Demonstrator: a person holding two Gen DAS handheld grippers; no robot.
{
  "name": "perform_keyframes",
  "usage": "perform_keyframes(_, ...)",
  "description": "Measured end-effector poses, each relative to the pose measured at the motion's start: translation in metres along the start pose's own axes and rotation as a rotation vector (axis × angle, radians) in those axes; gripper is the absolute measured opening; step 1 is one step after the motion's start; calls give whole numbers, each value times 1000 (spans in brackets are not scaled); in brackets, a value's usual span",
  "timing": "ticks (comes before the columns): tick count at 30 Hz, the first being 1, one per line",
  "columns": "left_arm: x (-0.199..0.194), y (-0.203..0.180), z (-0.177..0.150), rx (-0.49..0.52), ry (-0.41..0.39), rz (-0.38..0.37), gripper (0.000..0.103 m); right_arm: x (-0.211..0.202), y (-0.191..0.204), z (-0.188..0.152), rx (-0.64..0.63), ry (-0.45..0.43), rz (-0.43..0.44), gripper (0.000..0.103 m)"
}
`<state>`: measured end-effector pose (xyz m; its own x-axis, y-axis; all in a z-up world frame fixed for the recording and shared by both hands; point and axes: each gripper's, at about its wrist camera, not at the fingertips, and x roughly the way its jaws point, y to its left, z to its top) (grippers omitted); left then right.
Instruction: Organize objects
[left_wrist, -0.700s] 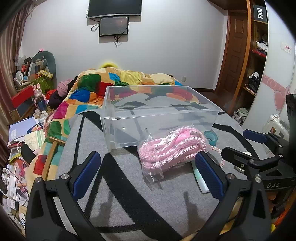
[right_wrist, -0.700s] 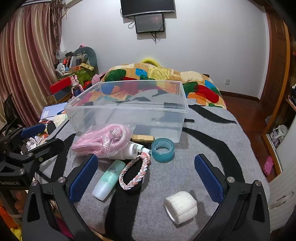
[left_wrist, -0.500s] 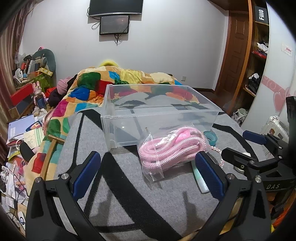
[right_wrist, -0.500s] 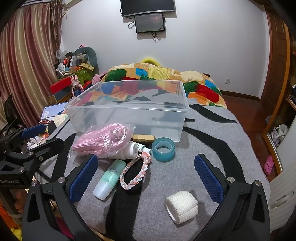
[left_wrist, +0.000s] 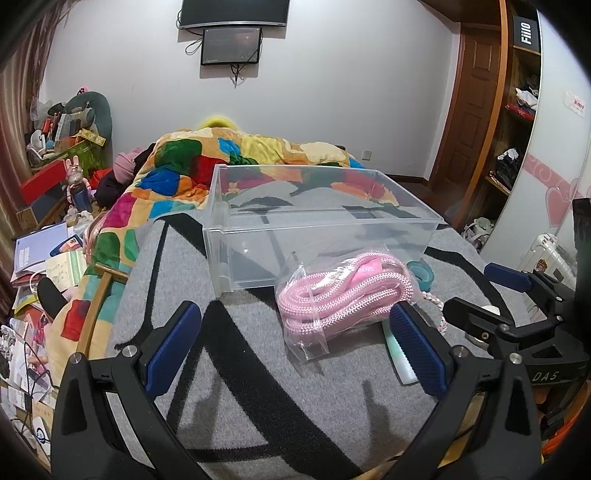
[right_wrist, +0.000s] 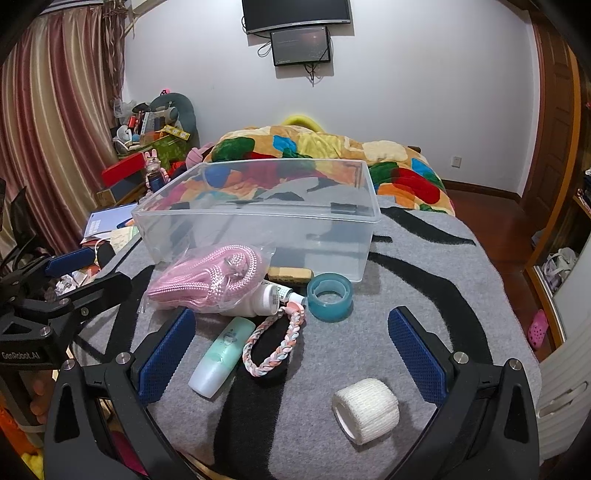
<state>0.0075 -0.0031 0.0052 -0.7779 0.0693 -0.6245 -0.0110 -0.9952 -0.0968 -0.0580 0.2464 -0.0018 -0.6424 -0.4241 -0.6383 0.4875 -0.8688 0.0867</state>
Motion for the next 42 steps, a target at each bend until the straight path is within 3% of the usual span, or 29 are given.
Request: perform_keyframes(42, 2, -2, -1, 0, 12, -3, 103, -2, 5, -1, 6, 7, 17, 103)
